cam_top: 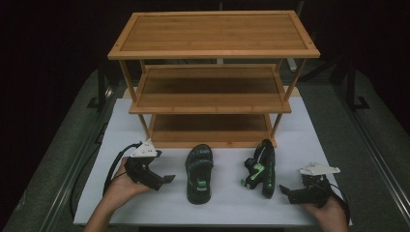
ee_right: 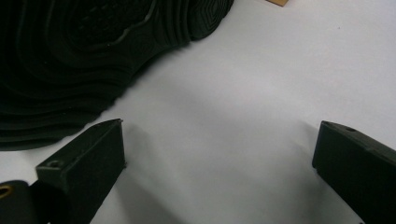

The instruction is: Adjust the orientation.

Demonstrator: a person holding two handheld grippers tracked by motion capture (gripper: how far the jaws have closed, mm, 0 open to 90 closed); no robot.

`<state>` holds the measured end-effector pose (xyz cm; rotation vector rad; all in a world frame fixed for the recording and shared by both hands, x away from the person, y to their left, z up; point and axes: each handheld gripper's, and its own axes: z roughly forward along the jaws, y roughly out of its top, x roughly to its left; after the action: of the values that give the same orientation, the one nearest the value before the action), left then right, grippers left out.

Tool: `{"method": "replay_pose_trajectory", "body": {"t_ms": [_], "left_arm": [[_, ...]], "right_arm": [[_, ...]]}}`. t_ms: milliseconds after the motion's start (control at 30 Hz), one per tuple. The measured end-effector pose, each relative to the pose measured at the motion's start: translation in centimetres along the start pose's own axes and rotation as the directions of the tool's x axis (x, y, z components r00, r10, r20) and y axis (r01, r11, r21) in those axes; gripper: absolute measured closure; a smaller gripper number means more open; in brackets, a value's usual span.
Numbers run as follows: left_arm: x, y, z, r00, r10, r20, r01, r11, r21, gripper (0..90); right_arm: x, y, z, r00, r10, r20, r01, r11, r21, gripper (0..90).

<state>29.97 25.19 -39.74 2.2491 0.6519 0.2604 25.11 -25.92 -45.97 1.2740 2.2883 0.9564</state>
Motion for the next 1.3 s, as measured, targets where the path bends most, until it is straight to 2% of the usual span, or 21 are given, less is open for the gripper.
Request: {"method": "replay_pose_trajectory", "body": {"t_ms": [67, 200, 267, 533, 600, 633, 700, 733, 800, 833, 1033, 1067, 1100, 1133, 1167, 1233, 1267, 1300], "left_arm": [[-0.3, -1.2, -0.6, 0.9988, 0.011, -0.048, -0.011, 0.9999, -0.002, 0.0], [-0.3, -2.3, -1.0, 0.9981, -0.012, -0.06, 0.012, 0.9999, 0.002, 0.0], [-0.2, -3.3, -1.3, 0.9963, -0.026, -0.082, 0.027, 0.9995, 0.014, 0.0], [0.2, -5.7, -1.8, 0.9918, -0.059, -0.113, 0.064, 0.9975, 0.032, 0.0], [0.1, -6.9, -1.8, 0.9876, -0.074, -0.138, 0.081, 0.9958, 0.042, 0.0], [0.1, -6.9, -1.8, 0.9876, -0.074, -0.138, 0.081, 0.9958, 0.042, 0.0], [0.0, -8.0, -1.8, 0.9823, -0.087, -0.166, 0.096, 0.9941, 0.05, 0.0], [0.0, -8.0, -1.8, 0.9823, -0.087, -0.166, 0.096, 0.9941, 0.05, 0.0], [0.0, -8.7, -1.7, 0.9781, -0.1, -0.183, 0.111, 0.9924, 0.053, 0.0], [0.0, -9.2, -1.7, 0.9768, -0.119, -0.178, 0.127, 0.9913, 0.033, 0.0], [0.2, -9.2, -1.7, 0.9762, -0.129, -0.175, 0.137, 0.99, 0.035, 0.0], [0.2, -9.2, -1.7, 0.9762, -0.129, -0.174, 0.137, 0.9899, 0.035, 0.0], [0.2, -9.2, -1.7, 0.9763, -0.129, -0.174, 0.137, 0.9899, 0.036, 0.0], [0.2, -9.2, -1.7, 0.9763, -0.129, -0.174, 0.137, 0.9899, 0.036, 0.0], [0.2, -9.2, -1.7, 0.9763, -0.13, -0.173, 0.138, 0.9897, 0.036, 0.0], [0.2, -9.2, -1.7, 0.9762, -0.13, -0.174, 0.138, 0.9898, 0.036, 0.0], [0.2, -9.2, -1.7, 0.9762, -0.13, -0.174, 0.138, 0.9898, 0.036, 0.0], [0.2, -9.2, -1.7, 0.9762, -0.129, -0.174, 0.138, 0.9898, 0.036, 0.0]], "right_arm": [[0.0, 0.0, 0.0, 1.0, -0.004, 0.001, 0.004, 1.0, -0.001, 1.9], [0.0, 0.0, 0.0, 1.0, -0.003, 0.0, 0.003, 1.0, 0.0, 1.8], [0.0, 0.0, 0.0, 1.0, -0.004, 0.0, 0.004, 1.0, -0.001, 1.9], [0.0, 0.1, 0.0, 1.0, -0.001, 0.0, 0.001, 1.0, 0.003, 1.7], [-0.1, 0.1, 0.0, 1.0, 0.005, -0.004, -0.005, 1.0, 0.003, 1.7], [-0.1, 0.1, 0.0, 1.0, 0.005, -0.004, -0.005, 1.0, 0.003, 1.7], [0.0, 0.0, 0.0, 1.0, -0.001, 0.001, 0.001, 1.0, 0.003, 1.7], [0.0, 0.0, 0.0, 1.0, -0.001, 0.001, 0.001, 1.0, 0.003, 1.7], [0.0, 0.1, 0.0, 1.0, -0.002, 0.002, 0.002, 1.0, 0.005, 1.7], [0.1, 0.1, 0.0, 1.0, -0.004, 0.004, 0.004, 1.0, 0.006, 1.7], [0.1, 0.1, -0.1, 1.0, 0.001, 0.008, -0.001, 1.0, 0.009, 3.3], [0.2, 0.2, -0.2, 1.0, 0.002, 0.01, -0.002, 1.0, 0.012, 6.3], [0.3, 0.4, -0.7, 0.9996, -0.003, 0.028, 0.002, 1.0, 0.012, 15.6], [0.3, 0.4, -0.7, 0.9996, -0.003, 0.028, 0.002, 1.0, 0.012, 15.6], [0.2, 0.6, -1.2, 0.9992, 0.003, 0.039, -0.003, 1.0, 0.006, 28.5], [0.2, 0.8, -2.0, 0.9992, 0.004, 0.04, -0.003, 1.0, -0.018, 41.9], [0.2, 0.8, -2.0, 0.9992, 0.004, 0.04, -0.003, 1.0, -0.018, 41.9], [0.2, 0.9, -2.2, 0.9991, 0.002, 0.041, -0.001, 1.0, -0.026, 47.4]]}}
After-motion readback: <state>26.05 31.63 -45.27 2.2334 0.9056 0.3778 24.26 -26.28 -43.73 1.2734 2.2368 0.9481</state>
